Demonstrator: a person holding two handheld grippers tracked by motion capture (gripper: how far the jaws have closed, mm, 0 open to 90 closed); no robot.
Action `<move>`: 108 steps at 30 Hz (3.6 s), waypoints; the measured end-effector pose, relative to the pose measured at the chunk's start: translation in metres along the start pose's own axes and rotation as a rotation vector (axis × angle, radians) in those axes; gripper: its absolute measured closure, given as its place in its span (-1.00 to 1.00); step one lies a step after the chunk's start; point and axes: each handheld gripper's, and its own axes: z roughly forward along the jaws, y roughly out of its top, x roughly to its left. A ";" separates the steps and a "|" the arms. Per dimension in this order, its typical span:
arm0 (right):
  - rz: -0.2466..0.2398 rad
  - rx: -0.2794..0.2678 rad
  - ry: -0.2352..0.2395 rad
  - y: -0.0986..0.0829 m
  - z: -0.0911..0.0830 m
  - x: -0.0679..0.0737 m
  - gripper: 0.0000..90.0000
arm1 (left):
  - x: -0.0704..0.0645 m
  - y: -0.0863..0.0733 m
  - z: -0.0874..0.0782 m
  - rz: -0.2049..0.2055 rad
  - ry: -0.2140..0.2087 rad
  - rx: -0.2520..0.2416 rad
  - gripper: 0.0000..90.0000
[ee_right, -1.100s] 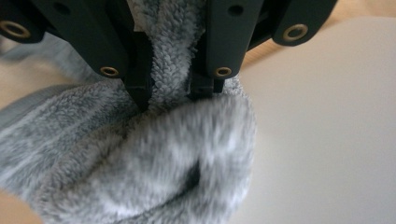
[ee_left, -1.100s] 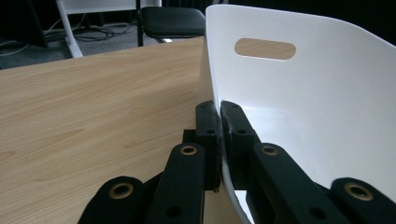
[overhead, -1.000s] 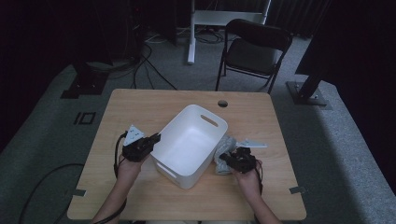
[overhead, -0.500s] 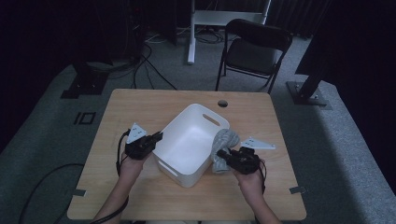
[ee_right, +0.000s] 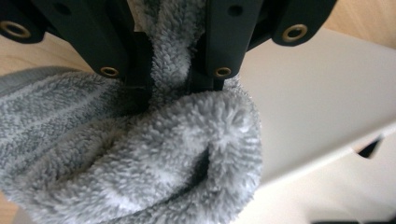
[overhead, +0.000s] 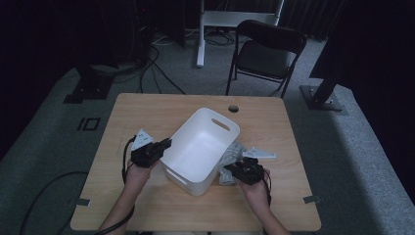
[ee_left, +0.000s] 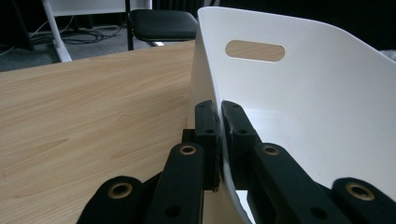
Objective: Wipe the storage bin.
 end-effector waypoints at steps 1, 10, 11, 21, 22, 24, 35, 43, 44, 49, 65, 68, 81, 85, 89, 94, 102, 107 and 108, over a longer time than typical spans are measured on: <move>0.005 0.008 0.000 -0.001 0.002 -0.001 0.71 | 0.000 0.000 0.000 0.000 0.001 -0.001 0.91; 0.014 0.057 -0.024 -0.009 0.015 -0.009 0.71 | -0.002 0.000 0.000 0.016 0.012 -0.002 0.91; 0.017 0.064 -0.026 -0.011 0.017 -0.010 0.71 | -0.002 0.000 0.000 0.017 0.015 -0.001 0.91; 0.044 0.153 -0.050 -0.025 0.039 -0.023 0.71 | -0.003 0.001 0.001 0.022 0.039 0.001 0.90; 0.039 0.155 -0.053 -0.025 0.039 -0.022 0.71 | -0.003 0.001 0.001 0.023 0.044 0.004 0.91; 0.042 0.153 -0.053 -0.025 0.038 -0.022 0.71 | -0.004 0.001 0.001 0.022 0.054 0.003 0.91; 0.053 -0.004 0.019 0.003 -0.022 -0.011 0.71 | -0.004 0.001 0.001 0.015 0.054 0.000 0.92; -0.038 -0.069 0.077 0.009 -0.044 0.024 0.70 | -0.004 0.001 0.001 0.019 0.056 0.004 0.92; -0.045 -0.061 0.079 0.008 -0.040 0.026 0.70 | -0.004 0.001 0.001 0.018 0.057 0.004 0.92; -0.068 -0.010 0.060 0.004 -0.019 0.027 0.70 | -0.004 0.001 0.001 0.027 0.034 0.006 0.92; -0.058 0.067 0.020 -0.010 0.005 0.016 0.71 | -0.005 0.000 0.002 0.024 0.029 -0.004 0.91; -0.056 0.081 0.010 -0.013 0.009 0.014 0.71 | -0.006 0.000 0.002 0.029 0.033 -0.002 0.91; -0.006 0.200 -0.010 -0.031 0.037 -0.004 0.70 | -0.007 0.001 0.002 0.030 0.053 0.002 0.91; -0.005 0.201 -0.010 -0.031 0.034 -0.004 0.70 | -0.007 0.001 0.001 0.030 0.064 0.004 0.91; -0.011 0.181 -0.001 -0.027 0.025 -0.002 0.70 | -0.007 0.001 0.002 0.030 0.064 0.004 0.91; -0.009 0.095 0.017 -0.013 0.000 -0.001 0.70 | -0.008 0.001 0.002 0.026 0.071 0.004 0.91; -0.063 -0.054 0.118 0.009 -0.046 0.027 0.70 | -0.008 0.001 0.002 0.018 0.082 0.000 0.92; -0.108 -0.011 0.120 0.002 -0.033 0.042 0.70 | -0.008 0.001 0.002 0.017 0.075 0.000 0.92; -0.106 -0.007 0.118 0.001 -0.030 0.043 0.70 | -0.008 0.001 0.002 0.014 0.072 0.001 0.92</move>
